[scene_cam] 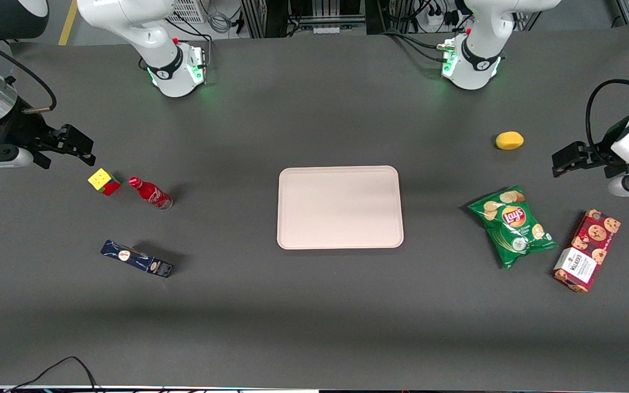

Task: Place coke bottle on tray
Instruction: 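Lower the open right gripper over the red Coca-Cola bottle and close on it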

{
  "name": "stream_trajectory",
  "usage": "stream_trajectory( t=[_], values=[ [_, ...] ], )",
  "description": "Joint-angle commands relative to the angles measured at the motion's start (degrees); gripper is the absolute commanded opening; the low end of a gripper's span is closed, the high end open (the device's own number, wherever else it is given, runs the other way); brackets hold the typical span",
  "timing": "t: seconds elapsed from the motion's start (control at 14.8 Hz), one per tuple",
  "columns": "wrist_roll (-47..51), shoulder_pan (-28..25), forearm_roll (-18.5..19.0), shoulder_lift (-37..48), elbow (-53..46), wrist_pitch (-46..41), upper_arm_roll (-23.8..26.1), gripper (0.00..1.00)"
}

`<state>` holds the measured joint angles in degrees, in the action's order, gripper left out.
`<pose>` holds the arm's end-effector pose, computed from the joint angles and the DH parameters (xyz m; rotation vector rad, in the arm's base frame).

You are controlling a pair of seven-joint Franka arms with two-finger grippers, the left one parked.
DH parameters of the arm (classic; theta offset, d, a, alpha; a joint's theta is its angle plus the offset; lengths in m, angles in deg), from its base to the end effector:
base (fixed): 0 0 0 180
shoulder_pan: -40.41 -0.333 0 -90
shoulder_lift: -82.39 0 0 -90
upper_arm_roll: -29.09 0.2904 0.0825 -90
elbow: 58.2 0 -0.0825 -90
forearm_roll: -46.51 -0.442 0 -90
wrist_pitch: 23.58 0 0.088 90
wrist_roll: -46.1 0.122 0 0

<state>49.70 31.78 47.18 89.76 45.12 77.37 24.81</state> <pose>0.5896 0.0419 0.5537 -3.1345 -0.0235 -0.1362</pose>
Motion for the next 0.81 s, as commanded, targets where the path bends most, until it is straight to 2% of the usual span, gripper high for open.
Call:
stream_trajectory(
  t=[0.0,0.34,0.74],
  values=[
    [1.32,-0.42,-0.77,-0.51,-1.10,-1.28,-0.21,1.00],
    [1.15,-0.42,-0.77,-0.86,0.74,-1.19,-0.21,1.00],
    [0.27,-0.25,-0.59,0.01,11.88,6.00,-0.21,1.00]
  ],
)
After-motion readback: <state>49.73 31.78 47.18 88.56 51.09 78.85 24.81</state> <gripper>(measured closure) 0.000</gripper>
